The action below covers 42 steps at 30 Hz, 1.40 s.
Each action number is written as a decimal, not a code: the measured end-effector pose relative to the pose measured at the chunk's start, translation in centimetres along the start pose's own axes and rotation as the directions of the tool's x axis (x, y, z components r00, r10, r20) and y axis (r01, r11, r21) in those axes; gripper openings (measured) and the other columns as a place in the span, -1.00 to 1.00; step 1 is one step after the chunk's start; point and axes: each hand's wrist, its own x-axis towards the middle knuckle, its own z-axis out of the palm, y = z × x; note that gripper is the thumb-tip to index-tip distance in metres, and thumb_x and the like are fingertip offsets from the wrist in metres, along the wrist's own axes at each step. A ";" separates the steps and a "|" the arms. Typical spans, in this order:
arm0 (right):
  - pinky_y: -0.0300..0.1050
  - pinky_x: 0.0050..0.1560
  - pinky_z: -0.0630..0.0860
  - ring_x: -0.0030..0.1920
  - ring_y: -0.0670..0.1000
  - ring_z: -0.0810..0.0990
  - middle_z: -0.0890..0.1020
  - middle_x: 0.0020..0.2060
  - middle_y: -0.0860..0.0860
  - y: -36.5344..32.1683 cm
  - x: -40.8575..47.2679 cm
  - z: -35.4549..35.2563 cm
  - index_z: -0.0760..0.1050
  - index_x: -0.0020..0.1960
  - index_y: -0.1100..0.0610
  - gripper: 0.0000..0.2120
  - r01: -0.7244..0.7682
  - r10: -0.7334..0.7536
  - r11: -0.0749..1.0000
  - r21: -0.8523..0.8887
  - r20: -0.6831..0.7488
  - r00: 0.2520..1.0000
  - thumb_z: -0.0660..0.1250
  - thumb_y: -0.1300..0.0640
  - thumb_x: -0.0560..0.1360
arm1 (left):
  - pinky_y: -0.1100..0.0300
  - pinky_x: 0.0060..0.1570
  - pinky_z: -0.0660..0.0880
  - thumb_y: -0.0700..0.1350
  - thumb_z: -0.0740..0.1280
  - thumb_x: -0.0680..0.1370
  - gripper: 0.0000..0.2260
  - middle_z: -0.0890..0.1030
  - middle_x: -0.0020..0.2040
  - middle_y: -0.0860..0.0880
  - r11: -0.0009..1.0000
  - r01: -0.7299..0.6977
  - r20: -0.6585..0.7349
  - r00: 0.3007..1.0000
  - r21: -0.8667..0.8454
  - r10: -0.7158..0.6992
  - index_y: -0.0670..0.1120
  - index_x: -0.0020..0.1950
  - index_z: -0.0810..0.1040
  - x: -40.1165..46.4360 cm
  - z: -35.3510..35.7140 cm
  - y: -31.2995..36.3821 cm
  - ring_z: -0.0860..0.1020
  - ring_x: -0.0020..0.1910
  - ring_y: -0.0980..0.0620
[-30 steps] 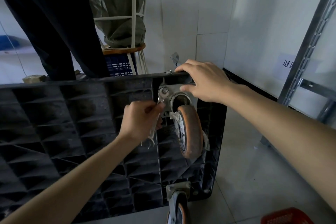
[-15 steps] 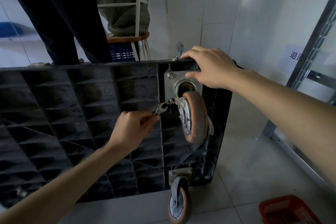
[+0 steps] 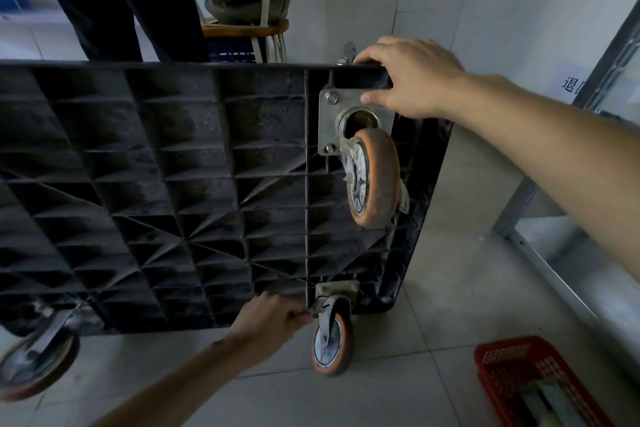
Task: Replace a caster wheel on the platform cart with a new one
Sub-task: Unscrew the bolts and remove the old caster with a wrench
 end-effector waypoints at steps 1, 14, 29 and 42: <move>0.01 0.23 0.37 0.30 0.13 0.50 0.53 0.28 -0.07 0.0 -0.1 -0.1 0.42 0.43 -0.10 -0.47 -0.001 0.001 1.000 0.008 0.003 1.000 0.44 -0.12 0.50 | 0.11 -0.18 0.53 0.18 0.31 0.59 -0.67 0.54 -0.41 0.13 1.000 0.014 -0.005 1.000 0.000 -0.014 0.17 -0.37 0.46 0.0 0.3 -0.2 0.59 -0.30 0.08; 0.16 0.41 0.28 0.45 0.11 0.38 0.38 0.49 -0.05 1.4 -2.5 -1.3 0.25 0.56 -0.05 -0.27 -0.043 0.046 0.995 0.094 -0.033 0.998 0.38 -0.28 0.49 | 0.06 -0.05 0.55 0.24 0.24 0.61 -0.63 0.66 -0.16 0.05 0.990 -0.018 0.104 0.995 0.139 0.003 -0.02 -0.08 0.62 -0.4 3.9 -0.8 0.61 -0.12 0.02; 0.04 0.34 0.35 0.42 0.14 0.41 0.40 0.47 0.02 8.4 -17.1 -0.3 0.30 0.54 0.00 -0.32 -0.275 0.274 0.961 0.003 0.098 0.957 0.34 -0.27 0.53 | 0.10 -0.13 0.50 0.20 0.26 0.61 -0.68 0.64 -0.16 0.03 0.983 -0.111 0.142 0.986 0.146 0.091 0.00 -0.09 0.62 0.4 6.0 5.2 0.60 -0.12 0.00; 0.03 0.44 0.30 0.42 0.03 0.43 0.38 0.49 -0.08 1.9 -29.7 17.5 0.24 0.57 -0.02 -0.32 -0.317 0.249 0.946 0.064 0.481 0.840 0.26 -0.30 0.55 | 0.10 -0.12 0.51 0.06 0.30 0.59 -0.82 0.60 -0.09 -0.05 1.000 -0.013 0.171 0.985 0.027 0.008 0.00 -0.07 0.60 -0.4 10.5 6.8 0.56 -0.07 -0.09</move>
